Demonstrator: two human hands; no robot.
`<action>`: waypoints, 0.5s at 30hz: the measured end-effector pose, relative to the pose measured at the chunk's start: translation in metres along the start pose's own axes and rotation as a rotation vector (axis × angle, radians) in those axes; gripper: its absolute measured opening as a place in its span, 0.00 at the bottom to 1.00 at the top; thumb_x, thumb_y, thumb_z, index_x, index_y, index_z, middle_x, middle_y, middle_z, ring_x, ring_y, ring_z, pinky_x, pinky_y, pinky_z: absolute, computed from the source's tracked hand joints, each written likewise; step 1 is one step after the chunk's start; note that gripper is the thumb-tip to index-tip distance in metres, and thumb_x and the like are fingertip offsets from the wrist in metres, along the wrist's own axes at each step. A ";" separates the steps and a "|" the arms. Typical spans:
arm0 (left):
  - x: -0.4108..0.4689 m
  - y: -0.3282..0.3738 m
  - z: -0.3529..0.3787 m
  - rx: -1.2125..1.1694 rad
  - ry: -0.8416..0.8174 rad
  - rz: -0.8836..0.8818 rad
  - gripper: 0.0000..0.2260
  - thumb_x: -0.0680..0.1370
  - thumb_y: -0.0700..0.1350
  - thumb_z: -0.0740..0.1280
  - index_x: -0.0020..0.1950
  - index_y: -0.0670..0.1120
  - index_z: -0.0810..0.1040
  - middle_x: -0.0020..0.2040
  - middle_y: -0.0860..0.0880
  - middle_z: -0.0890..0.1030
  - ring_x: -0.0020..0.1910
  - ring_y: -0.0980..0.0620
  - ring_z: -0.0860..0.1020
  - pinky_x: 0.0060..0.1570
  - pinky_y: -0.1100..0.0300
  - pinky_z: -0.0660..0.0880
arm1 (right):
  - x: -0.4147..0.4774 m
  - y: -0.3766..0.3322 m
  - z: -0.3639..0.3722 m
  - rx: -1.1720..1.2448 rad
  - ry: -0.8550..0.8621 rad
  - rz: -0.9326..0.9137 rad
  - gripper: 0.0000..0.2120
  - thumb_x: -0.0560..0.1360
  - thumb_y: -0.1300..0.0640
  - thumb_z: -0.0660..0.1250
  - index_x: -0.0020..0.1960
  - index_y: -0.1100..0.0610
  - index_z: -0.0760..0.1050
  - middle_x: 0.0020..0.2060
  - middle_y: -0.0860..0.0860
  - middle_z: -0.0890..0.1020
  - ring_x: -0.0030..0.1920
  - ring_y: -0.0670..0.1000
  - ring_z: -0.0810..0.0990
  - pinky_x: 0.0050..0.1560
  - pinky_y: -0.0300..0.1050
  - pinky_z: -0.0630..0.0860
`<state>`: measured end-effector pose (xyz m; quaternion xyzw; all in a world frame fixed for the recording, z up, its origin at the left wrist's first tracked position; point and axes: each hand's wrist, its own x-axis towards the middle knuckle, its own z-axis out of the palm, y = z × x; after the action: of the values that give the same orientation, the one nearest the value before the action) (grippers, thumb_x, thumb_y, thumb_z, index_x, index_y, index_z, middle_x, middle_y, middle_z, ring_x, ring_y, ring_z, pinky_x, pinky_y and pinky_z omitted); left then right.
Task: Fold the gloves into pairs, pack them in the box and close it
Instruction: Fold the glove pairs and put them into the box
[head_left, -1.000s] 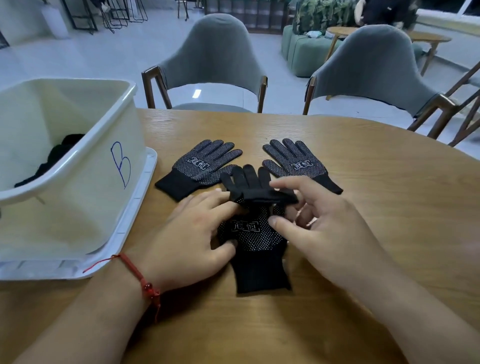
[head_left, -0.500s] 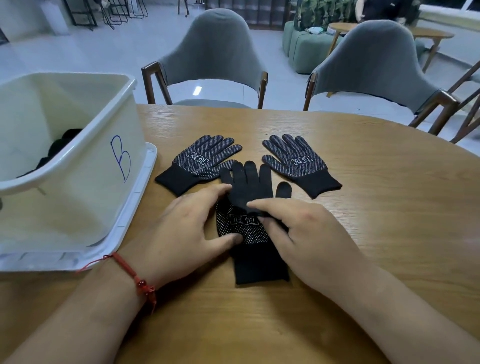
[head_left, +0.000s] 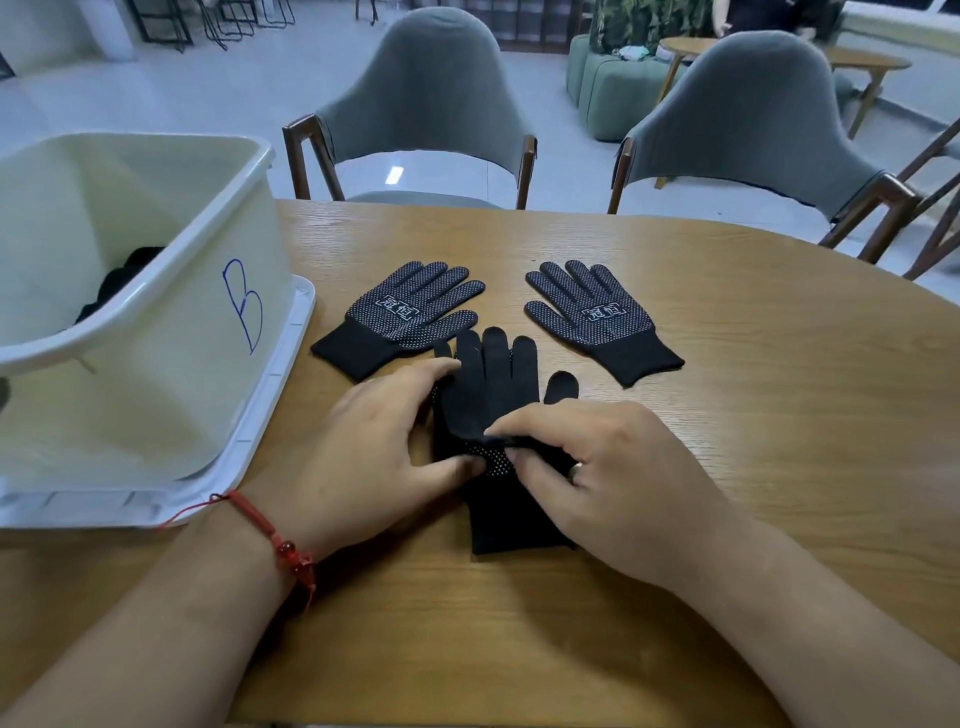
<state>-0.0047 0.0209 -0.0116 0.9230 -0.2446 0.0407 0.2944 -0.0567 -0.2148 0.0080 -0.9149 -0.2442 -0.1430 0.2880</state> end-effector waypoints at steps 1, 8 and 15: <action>0.000 0.000 0.000 0.002 -0.004 0.001 0.40 0.71 0.69 0.68 0.79 0.53 0.68 0.74 0.58 0.74 0.74 0.57 0.72 0.74 0.48 0.69 | 0.000 0.000 0.000 0.003 -0.005 -0.002 0.10 0.81 0.53 0.68 0.59 0.45 0.84 0.43 0.41 0.86 0.44 0.44 0.83 0.46 0.51 0.79; -0.001 0.004 -0.002 -0.007 0.006 0.001 0.40 0.71 0.68 0.68 0.79 0.52 0.68 0.74 0.58 0.74 0.73 0.57 0.72 0.74 0.50 0.69 | -0.001 -0.004 -0.001 -0.003 0.039 -0.042 0.10 0.78 0.54 0.68 0.56 0.48 0.85 0.42 0.42 0.86 0.42 0.45 0.83 0.44 0.51 0.79; -0.001 0.007 -0.002 -0.040 0.045 0.004 0.39 0.71 0.62 0.73 0.80 0.51 0.68 0.75 0.59 0.73 0.74 0.61 0.70 0.74 0.62 0.65 | -0.002 -0.004 -0.004 0.013 -0.029 -0.033 0.09 0.78 0.54 0.67 0.54 0.49 0.84 0.41 0.42 0.86 0.43 0.46 0.84 0.44 0.51 0.79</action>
<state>-0.0089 0.0178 -0.0070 0.9154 -0.2404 0.0570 0.3179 -0.0605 -0.2154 0.0124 -0.9108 -0.2642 -0.1328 0.2881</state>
